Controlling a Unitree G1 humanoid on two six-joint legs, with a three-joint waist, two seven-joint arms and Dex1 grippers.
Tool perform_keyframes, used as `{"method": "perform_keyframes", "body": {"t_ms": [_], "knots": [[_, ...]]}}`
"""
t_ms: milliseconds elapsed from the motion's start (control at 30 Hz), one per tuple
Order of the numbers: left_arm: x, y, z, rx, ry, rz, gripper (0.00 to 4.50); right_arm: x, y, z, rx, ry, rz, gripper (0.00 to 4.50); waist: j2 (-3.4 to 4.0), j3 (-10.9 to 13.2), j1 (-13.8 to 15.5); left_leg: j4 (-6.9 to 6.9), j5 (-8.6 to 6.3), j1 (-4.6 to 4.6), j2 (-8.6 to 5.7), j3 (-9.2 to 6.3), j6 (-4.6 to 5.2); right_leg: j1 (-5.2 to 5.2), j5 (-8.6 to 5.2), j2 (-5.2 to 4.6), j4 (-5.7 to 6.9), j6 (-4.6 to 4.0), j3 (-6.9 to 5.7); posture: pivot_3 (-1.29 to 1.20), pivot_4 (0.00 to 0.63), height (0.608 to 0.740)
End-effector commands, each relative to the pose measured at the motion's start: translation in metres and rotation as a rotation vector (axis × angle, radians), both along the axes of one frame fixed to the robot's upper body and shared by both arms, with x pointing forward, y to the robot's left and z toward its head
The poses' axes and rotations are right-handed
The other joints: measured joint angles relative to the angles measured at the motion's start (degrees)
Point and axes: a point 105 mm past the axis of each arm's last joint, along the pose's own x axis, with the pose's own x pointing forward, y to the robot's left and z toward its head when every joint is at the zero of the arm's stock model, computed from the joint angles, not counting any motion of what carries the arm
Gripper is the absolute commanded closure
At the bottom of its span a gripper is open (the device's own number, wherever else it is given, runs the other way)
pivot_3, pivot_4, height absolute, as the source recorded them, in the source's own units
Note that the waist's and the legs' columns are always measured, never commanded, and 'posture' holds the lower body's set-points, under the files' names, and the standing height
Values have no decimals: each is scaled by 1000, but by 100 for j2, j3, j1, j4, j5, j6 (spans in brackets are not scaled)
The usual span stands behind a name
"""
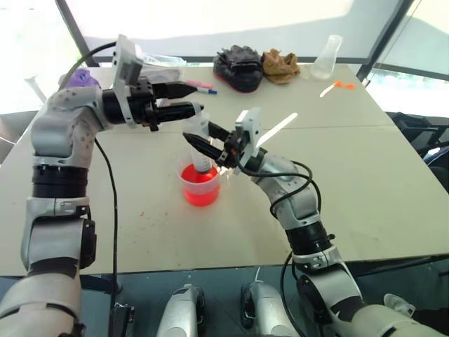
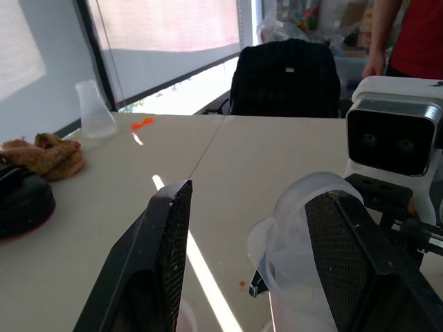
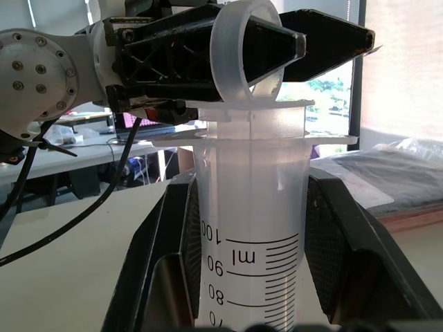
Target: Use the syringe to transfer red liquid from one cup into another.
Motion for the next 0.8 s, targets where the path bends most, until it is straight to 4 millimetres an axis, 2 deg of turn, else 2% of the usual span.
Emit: {"method": "perform_keyframes", "body": {"t_ms": [33,500,800], "knots": [[-4,-2,36,-71,-110,0,1915,-18,21,-2,-24,-20,94,3065,0,0,-3,0,0,0,0,0,0,0,0,0,0,0,0,0,150,740],[-1,0,63,-155,-163,24,1915,-28,27,-15,-37,11,125,3065,0,0,-7,0,0,1,0,0,0,-1,0,0,2,0,0,0,150,740],[-2,0,68,-177,-166,23,1915,-28,28,-17,-41,14,128,3065,0,0,-6,0,0,1,0,0,0,0,0,0,2,0,0,0,150,740]]}}
